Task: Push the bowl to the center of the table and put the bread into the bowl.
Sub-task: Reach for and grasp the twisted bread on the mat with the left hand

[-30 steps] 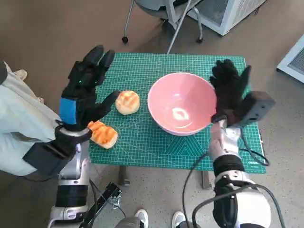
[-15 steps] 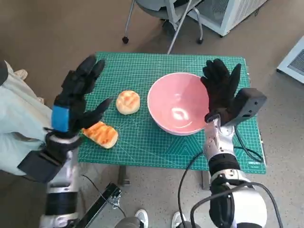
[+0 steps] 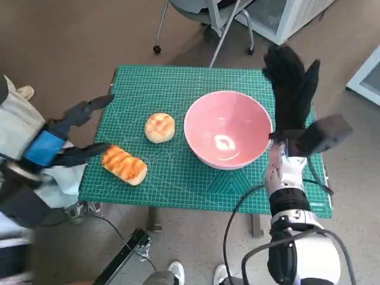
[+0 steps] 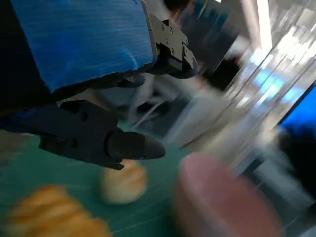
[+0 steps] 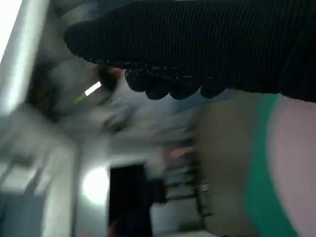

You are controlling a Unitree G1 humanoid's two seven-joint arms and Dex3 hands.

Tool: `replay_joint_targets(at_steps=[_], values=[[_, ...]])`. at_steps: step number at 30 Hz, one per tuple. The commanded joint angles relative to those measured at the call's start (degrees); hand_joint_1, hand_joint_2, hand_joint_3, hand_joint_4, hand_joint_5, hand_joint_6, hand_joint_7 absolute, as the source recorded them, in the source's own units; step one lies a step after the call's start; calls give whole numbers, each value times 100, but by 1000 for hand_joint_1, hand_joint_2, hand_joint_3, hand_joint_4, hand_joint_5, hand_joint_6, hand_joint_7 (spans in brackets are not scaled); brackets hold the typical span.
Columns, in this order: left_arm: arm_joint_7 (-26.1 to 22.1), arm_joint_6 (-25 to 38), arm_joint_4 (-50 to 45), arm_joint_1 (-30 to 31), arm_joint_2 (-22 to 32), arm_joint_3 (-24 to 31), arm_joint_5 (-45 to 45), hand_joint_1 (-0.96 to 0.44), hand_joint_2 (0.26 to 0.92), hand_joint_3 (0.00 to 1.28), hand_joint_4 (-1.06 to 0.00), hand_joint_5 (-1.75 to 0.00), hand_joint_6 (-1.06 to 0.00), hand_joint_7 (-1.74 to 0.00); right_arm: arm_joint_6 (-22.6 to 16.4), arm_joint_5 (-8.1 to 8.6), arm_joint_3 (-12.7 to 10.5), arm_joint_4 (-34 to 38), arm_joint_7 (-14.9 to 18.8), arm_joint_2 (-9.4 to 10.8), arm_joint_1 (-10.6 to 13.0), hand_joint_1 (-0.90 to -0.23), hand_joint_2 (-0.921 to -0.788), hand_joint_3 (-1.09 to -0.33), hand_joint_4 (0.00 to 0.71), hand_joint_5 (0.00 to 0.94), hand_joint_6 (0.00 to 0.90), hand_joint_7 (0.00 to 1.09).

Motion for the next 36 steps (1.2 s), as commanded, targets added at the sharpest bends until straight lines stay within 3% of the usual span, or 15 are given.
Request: replay_joint_targets(at_steps=[1, 4, 7, 10, 18, 26, 36], values=[[-447, 342, 161, -209, 366, -360, 251, -268, 866, 9, -284, 0, -351, -157, -620, -16, 297, -510, 537, -75, 311, -533, -921, -775, 357, 27, 63, 719], [-561, 459, 274, -335, 432, -577, 437, -243, 845, 3, -271, 0, -362, -131, -910, 48, 425, -774, 772, -111, 395, -531, -921, -783, 363, 23, 45, 761], [-594, 500, 395, -452, 421, -801, 645, -218, 832, 1, -267, 0, -370, -114, -1012, 218, 513, -995, 1017, -81, 446, -539, -921, -784, 367, 20, 24, 808], [-577, 518, 544, -575, 384, -1020, 878, -195, 822, 0, -266, 0, -376, -100, -972, 412, 573, -1197, 1205, -32, 504, -543, -921, -769, 371, 19, 12, 836], [-427, 283, 1257, -1019, 201, -1726, 1617, -177, 802, 0, -269, -1, -395, -70, -775, 618, 750, -1717, 1328, -4, 726, -552, -921, -721, 367, 14, 3, 885], [-373, 145, 2011, -1468, -43, -2354, 2231, -185, 795, 0, -267, 0, -404, -48, -729, 655, 807, -1831, 1307, -59, 797, -557, -921, -706, 357, 8, 6, 903], [-301, 144, 2864, -1863, -388, -3011, 2849, -175, 800, 3, -275, -7, -407, -27, -709, 577, 843, -1853, 1226, -128, 837, -555, -921, -705, 357, 8, 7, 907]])
